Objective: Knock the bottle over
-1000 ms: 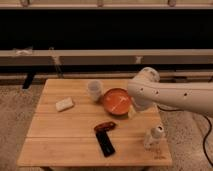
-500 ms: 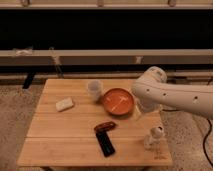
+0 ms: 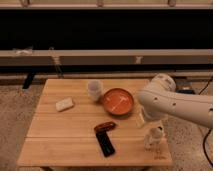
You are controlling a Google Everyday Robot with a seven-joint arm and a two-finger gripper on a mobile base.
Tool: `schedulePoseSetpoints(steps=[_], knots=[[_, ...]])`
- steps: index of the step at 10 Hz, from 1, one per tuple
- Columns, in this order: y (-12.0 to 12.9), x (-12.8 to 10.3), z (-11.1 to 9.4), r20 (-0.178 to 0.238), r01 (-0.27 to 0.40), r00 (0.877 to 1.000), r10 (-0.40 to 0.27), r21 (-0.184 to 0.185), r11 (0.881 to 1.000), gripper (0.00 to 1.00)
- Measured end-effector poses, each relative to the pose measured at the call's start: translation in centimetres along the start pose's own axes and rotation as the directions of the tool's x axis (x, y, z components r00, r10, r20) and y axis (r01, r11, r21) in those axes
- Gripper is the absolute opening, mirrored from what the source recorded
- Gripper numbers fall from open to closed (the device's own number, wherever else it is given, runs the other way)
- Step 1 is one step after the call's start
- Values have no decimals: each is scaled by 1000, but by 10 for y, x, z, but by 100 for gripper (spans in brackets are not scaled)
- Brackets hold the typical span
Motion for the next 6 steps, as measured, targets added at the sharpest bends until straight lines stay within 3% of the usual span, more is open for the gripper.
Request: schedulePoseSetpoints(steps=[4,6], knots=[[-15,26,13,-34,-67,997,68,21,998,80],[-15,43,19,-60,-101,993,101,8,995,80]])
